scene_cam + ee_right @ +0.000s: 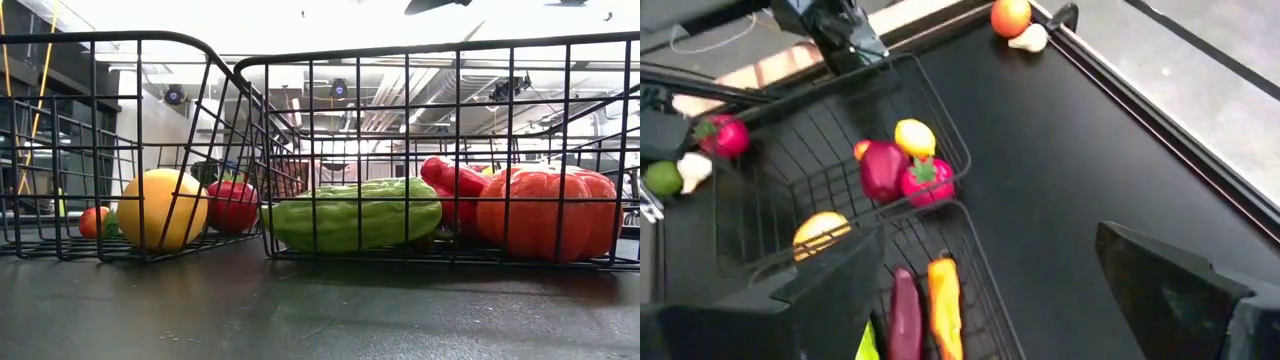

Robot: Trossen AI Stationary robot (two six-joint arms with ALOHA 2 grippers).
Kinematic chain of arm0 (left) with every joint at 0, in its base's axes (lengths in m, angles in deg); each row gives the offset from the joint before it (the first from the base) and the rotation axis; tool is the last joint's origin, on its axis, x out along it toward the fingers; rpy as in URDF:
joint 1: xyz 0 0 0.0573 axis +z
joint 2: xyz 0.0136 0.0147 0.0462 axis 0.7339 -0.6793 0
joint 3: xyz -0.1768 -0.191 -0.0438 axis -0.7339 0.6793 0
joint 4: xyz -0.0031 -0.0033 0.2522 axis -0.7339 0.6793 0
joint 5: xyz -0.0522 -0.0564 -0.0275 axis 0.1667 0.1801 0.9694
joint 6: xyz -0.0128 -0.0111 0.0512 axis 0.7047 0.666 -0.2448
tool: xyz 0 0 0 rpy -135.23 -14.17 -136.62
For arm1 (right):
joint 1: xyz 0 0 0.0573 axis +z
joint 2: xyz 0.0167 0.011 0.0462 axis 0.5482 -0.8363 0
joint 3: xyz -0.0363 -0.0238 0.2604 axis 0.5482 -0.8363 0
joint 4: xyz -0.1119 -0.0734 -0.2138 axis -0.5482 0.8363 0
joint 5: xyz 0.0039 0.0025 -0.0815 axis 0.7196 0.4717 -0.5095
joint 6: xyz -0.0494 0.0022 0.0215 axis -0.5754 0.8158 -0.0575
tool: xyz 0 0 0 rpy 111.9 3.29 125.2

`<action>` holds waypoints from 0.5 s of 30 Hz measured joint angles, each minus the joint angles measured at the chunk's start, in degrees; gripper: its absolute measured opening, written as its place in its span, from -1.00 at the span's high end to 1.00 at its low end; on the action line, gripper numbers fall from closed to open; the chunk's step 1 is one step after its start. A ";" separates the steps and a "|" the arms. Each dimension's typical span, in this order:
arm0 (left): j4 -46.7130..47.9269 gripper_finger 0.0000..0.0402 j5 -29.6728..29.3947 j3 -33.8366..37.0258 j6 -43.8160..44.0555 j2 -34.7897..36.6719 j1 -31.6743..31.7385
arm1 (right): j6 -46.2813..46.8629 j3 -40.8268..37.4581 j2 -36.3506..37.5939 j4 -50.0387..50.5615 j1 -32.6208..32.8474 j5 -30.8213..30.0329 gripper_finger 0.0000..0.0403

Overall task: Sort produce into baskets
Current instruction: Put the bottom white garlic into the right wire basket

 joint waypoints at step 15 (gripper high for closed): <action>3.40 -0.95 -0.03 0.00 14.83 -4.55 -0.50 | -2.56 0.00 0.02 2.79 0.00 0.23 -0.76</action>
